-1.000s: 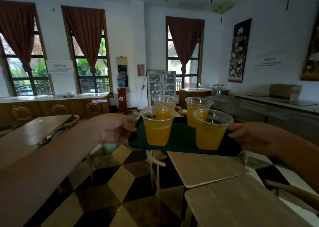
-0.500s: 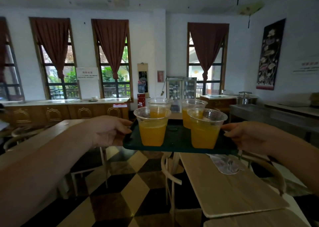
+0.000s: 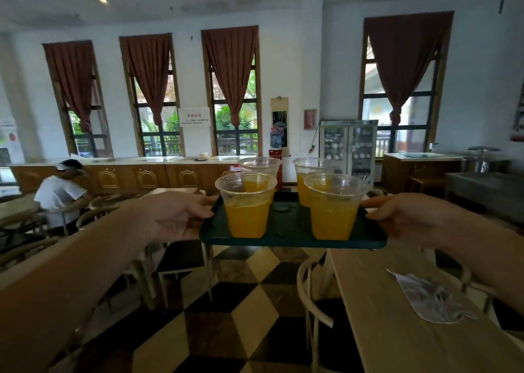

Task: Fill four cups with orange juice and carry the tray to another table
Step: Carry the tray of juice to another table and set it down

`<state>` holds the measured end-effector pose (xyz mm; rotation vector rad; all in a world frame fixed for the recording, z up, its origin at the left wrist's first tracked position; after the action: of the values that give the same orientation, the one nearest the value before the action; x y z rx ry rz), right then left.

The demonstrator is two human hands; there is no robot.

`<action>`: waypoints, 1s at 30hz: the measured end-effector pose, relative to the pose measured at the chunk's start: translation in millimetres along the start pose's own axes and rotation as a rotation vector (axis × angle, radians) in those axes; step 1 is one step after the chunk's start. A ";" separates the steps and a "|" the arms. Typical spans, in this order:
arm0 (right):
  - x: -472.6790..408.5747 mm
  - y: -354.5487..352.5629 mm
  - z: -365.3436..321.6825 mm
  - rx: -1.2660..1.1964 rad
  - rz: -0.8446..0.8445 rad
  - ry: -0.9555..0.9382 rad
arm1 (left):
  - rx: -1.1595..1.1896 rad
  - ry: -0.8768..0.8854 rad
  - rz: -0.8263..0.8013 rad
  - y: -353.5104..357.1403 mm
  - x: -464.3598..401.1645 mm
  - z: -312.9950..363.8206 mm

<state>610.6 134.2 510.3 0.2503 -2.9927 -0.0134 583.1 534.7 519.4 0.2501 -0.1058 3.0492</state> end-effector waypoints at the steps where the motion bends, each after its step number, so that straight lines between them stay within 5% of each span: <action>1: -11.9 -0.7 0.1 0.002 -0.008 0.003 | 0.006 0.002 0.014 -2.9 -9.9 -0.4; 10: -135.0 8.2 0.0 0.047 -0.020 0.016 | 0.018 -0.029 0.084 -40.5 -123.8 -12.7; 30: -507.8 89.5 -43.7 -0.062 -0.007 0.040 | 0.056 -0.122 -0.058 -227.2 -486.1 43.7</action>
<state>1097.8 306.8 485.9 0.2504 -2.9464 -0.1007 1087.6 721.2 496.2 0.4347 -0.0203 2.9805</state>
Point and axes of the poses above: each hand's wrist, its own x-axis away from the middle knuckle, its own y-axis out of the palm, z = x × y, the point moved 1 cm from there along -x, towards the middle knuckle, and after that the axes turned 1 degree about -y, right-handed, at the moved point
